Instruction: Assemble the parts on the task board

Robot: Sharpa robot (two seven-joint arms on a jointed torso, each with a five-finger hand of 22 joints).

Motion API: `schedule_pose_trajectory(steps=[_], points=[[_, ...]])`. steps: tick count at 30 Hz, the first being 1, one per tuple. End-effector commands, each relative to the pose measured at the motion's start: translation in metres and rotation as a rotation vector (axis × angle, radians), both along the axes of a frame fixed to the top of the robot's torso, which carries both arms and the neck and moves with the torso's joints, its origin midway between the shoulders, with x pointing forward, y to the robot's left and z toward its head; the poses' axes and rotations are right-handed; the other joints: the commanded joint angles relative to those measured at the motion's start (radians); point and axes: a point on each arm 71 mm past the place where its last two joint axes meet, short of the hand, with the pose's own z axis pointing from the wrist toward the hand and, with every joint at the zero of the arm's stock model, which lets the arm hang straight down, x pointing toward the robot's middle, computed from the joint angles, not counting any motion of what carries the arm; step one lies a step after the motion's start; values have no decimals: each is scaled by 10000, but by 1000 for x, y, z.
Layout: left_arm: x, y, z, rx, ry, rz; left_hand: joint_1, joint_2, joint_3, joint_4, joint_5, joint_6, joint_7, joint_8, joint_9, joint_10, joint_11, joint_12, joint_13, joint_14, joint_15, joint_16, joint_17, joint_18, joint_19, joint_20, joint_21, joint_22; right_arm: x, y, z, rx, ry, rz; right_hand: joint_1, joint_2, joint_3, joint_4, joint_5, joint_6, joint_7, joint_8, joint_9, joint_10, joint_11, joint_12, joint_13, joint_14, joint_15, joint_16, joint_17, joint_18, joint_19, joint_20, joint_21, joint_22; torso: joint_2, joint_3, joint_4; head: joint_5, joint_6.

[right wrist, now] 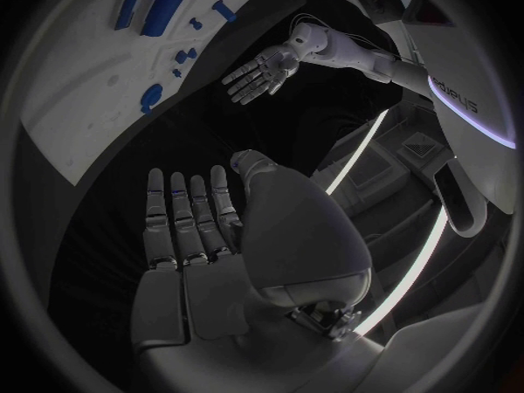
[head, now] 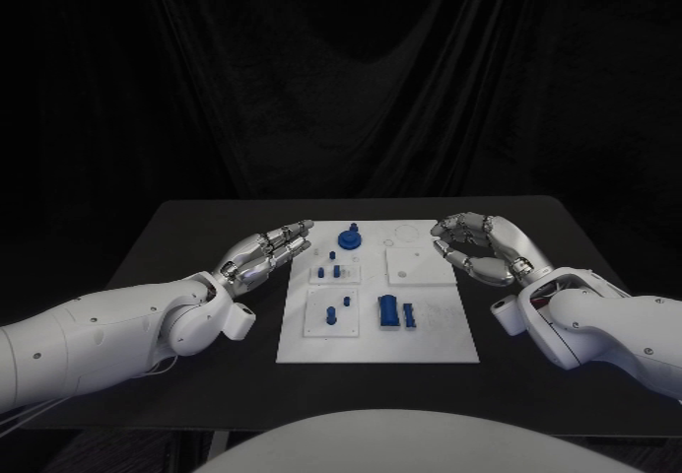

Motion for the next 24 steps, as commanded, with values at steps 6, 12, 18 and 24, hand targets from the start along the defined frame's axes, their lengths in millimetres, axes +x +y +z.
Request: schedule_pose_trajectory(steps=[6, 12, 18, 24], points=[[3, -4, 0, 10, -36, 39, -4949, -996, 412, -720, -1394, -794, -1025, -504, -348, -198, -768, -67, -57, -20, -728, -37, -9, -419, -59, -429, -61, -66, 0, -2, -5, 308, 14, -55, -4833, 373, -826, -1029, -1931, -2414, -1158, -1289, -2131, -1976, -448, -1329, -1884, -2348, -494, -1031, -1073, -515, -2288, -846, -618, -2831, -114, 21, -1, -16, 62], [10, -12, 9, 129, -255, 698, -7063, -1403, 412, -1040, -2000, -1195, -1025, -504, -348, -198, -768, -67, -57, -20, -728, -37, -9, -645, -59, -617, -61, -66, 10, 4, 1, 1013, 172, -538, -7003, 373, -1123, -1429, -2839, -3224, -1158, -1958, -2913, -2411, -1259, -2223, -2651, -3019, -1313, -1496, -1408, -691, -3021, -1228, -618, -3662, 12, 0, 10, -88, 501], [22, -25, 28, 328, -554, 1996, -8637, -1711, 412, -1274, -2452, -1442, -1025, -504, -348, -198, -768, -67, -57, -20, -728, -37, -9, -1393, -59, -1339, -61, -66, 27, 16, 12, 2391, 547, -1454, -8612, 373, -1343, -1725, -3516, -3828, -1158, -2453, -3495, -2736, -1259, -2887, -3223, -3520, -1313, -1836, -1657, -910, -3562, -1519, -618, -4279, 255, -41, 29, -228, 1350], [32, -38, 50, 509, -699, 3456, -9819, -1942, 412, -2136, -2792, -1627, -1025, -504, -348, -198, -768, -67, -57, -20, -728, -37, -9, -1393, -59, -1339, -61, -66, 44, 29, 23, 3943, 1087, -2447, -9820, 373, -2046, -1981, -4022, -4280, -1158, -2824, -3931, -2951, -1259, -3386, -3651, -3899, -1313, -2093, -2531, -1017, -3962, -1738, -618, -4741, 487, -80, 48, -362, 2163]])
